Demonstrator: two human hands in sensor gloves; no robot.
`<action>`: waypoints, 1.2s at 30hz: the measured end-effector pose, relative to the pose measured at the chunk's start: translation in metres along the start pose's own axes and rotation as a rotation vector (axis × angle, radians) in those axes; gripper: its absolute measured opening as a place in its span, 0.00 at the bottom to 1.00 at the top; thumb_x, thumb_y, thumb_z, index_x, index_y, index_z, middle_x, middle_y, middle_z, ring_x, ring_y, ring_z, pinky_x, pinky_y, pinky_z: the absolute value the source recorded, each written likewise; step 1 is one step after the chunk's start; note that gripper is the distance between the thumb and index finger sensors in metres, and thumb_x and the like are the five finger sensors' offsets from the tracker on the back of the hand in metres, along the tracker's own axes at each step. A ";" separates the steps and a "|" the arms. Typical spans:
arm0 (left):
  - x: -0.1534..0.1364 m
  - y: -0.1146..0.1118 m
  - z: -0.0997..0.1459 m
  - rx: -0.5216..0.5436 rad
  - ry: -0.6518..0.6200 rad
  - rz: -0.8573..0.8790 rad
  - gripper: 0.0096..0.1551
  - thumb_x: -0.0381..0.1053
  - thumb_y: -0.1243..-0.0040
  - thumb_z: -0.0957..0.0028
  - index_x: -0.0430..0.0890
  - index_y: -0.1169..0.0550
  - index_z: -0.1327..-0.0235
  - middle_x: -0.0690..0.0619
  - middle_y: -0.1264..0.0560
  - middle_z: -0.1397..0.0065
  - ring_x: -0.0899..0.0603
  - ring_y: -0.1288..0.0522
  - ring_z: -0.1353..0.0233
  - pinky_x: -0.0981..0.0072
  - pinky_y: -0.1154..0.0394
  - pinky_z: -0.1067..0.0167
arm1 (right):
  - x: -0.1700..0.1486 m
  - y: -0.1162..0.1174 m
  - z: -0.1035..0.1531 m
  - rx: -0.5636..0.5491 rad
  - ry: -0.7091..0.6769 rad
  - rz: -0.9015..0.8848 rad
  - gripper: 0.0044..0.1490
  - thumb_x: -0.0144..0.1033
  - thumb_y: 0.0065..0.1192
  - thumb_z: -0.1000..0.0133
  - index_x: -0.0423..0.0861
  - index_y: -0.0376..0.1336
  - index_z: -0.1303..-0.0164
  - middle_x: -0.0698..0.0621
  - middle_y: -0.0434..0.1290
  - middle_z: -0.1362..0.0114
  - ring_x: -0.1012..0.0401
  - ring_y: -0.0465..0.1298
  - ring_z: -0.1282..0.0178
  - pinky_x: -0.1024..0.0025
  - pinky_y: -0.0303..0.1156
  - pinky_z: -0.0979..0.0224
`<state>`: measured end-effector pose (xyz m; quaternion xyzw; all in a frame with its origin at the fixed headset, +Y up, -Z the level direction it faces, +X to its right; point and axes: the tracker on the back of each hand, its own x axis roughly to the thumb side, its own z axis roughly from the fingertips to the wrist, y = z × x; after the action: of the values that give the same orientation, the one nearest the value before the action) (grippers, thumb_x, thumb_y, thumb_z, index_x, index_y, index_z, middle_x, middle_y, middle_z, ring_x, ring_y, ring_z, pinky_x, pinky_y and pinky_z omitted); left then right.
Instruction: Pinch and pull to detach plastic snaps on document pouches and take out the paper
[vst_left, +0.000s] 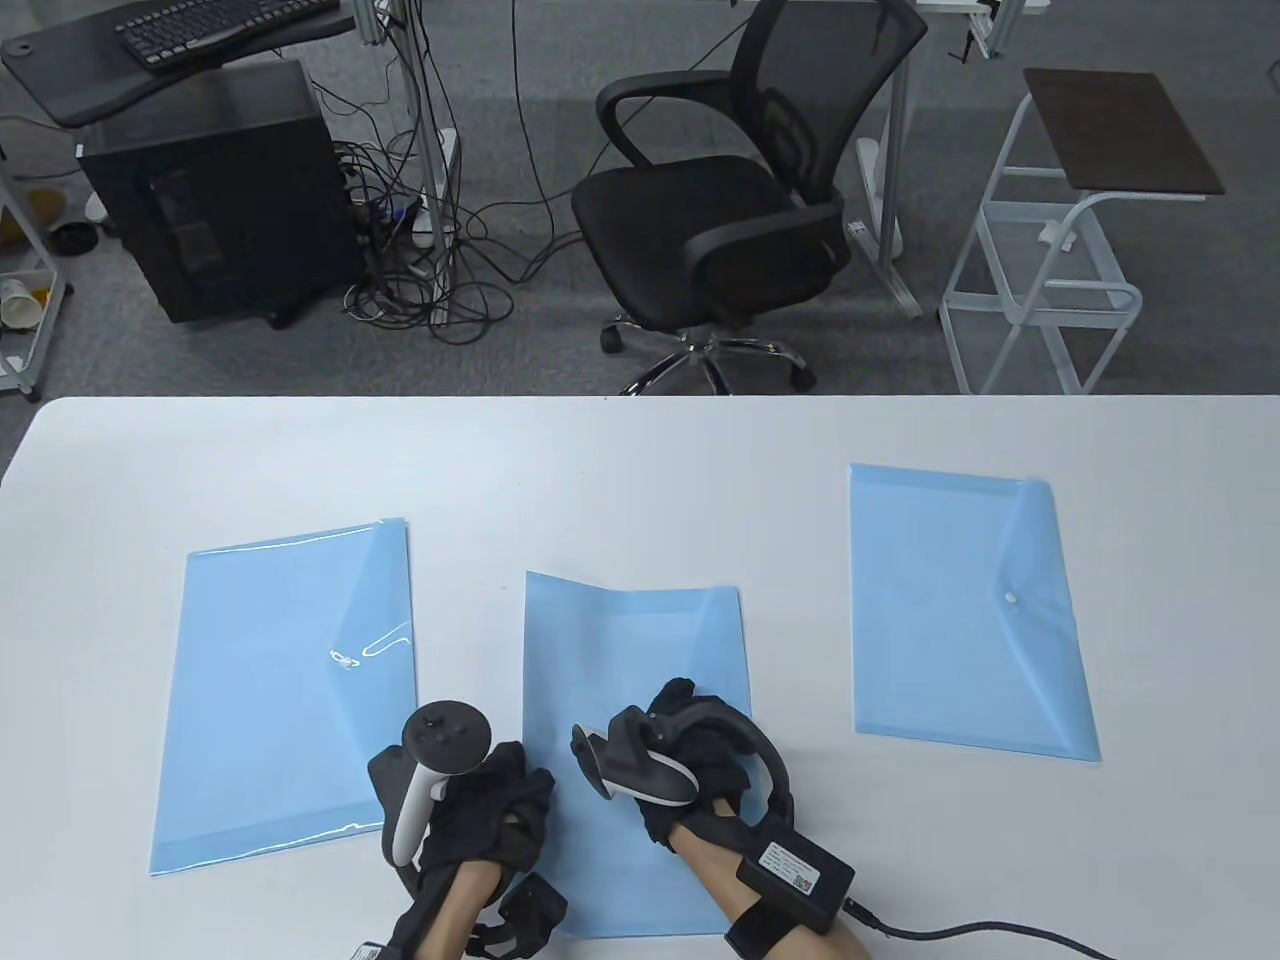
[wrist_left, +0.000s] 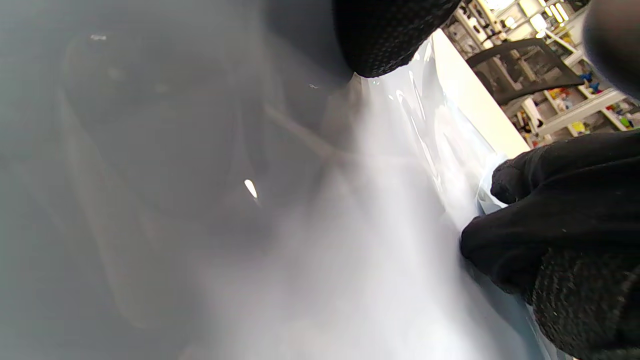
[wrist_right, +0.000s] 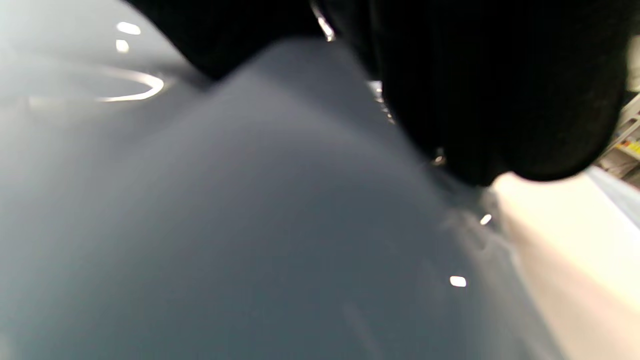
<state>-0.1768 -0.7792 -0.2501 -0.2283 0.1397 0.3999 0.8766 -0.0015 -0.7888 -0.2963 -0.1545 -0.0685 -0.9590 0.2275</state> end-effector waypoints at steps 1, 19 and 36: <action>0.000 0.000 0.000 0.000 0.000 0.000 0.25 0.47 0.41 0.39 0.36 0.29 0.33 0.46 0.16 0.42 0.47 0.08 0.52 0.64 0.09 0.57 | 0.000 0.000 -0.001 -0.012 0.005 -0.010 0.40 0.36 0.69 0.40 0.23 0.62 0.28 0.28 0.80 0.38 0.35 0.87 0.50 0.42 0.89 0.54; 0.003 -0.002 0.002 0.037 0.004 -0.059 0.25 0.46 0.40 0.39 0.37 0.28 0.34 0.48 0.16 0.43 0.48 0.08 0.54 0.66 0.09 0.58 | -0.028 -0.003 -0.003 -0.039 0.064 -0.220 0.42 0.37 0.71 0.41 0.28 0.59 0.24 0.33 0.80 0.36 0.39 0.87 0.48 0.46 0.89 0.52; 0.001 0.000 0.002 0.011 0.011 -0.013 0.25 0.46 0.41 0.39 0.37 0.29 0.33 0.48 0.17 0.42 0.48 0.08 0.53 0.65 0.09 0.57 | -0.080 -0.025 0.041 -0.049 -0.185 -0.143 0.49 0.20 0.76 0.48 0.51 0.54 0.19 0.46 0.56 0.09 0.45 0.55 0.11 0.42 0.55 0.15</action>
<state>-0.1761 -0.7780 -0.2487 -0.2265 0.1451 0.3920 0.8798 0.0655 -0.7248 -0.2854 -0.2423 -0.0766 -0.9559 0.1475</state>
